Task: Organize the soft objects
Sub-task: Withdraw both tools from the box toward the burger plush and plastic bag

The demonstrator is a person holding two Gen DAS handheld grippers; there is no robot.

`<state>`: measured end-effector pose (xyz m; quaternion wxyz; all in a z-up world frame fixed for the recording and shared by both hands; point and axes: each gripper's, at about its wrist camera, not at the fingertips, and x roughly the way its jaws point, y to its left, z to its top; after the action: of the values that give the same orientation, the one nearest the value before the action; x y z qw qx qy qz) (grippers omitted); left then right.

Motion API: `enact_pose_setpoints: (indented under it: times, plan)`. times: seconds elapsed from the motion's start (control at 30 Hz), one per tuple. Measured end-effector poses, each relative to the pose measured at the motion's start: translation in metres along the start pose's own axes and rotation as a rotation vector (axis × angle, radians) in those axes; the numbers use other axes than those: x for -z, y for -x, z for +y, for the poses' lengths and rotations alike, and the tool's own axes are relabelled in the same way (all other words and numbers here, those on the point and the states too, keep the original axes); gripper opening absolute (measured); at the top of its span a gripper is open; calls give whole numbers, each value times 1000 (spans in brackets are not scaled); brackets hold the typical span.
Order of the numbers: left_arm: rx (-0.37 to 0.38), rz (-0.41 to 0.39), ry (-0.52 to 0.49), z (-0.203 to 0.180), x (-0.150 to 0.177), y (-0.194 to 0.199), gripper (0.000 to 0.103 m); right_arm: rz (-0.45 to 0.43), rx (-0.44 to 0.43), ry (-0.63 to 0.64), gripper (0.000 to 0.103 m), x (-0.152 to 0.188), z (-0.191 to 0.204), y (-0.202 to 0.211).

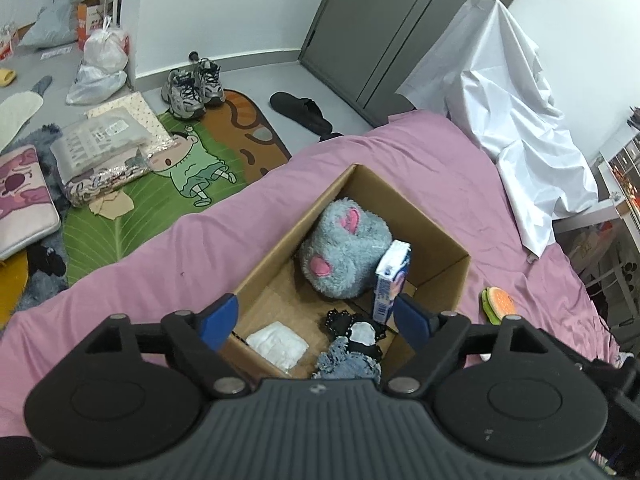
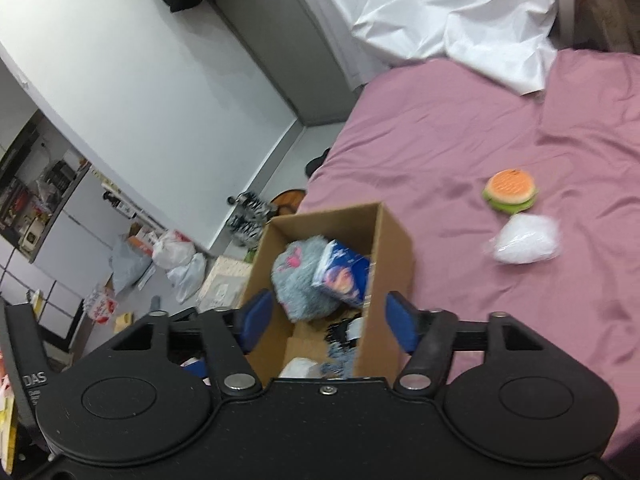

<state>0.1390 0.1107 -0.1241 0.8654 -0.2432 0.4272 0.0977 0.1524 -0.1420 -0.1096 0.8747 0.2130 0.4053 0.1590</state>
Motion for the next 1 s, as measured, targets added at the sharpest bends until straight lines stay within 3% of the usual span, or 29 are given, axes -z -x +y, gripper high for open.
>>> enact_pose_setpoints:
  times: [0.17, 0.5, 1.0]
  plan:
    - [-9, -16, -40, -14, 5, 11, 102, -36, 42, 18, 82, -4, -12, 13]
    - [-27, -24, -104, -38, 14, 27, 103, -69, 49, 27, 101, -10, -34, 35]
    - [-29, -46, -197, -84, 29, 44, 103, -85, 14, 4, 103, -24, -78, 62]
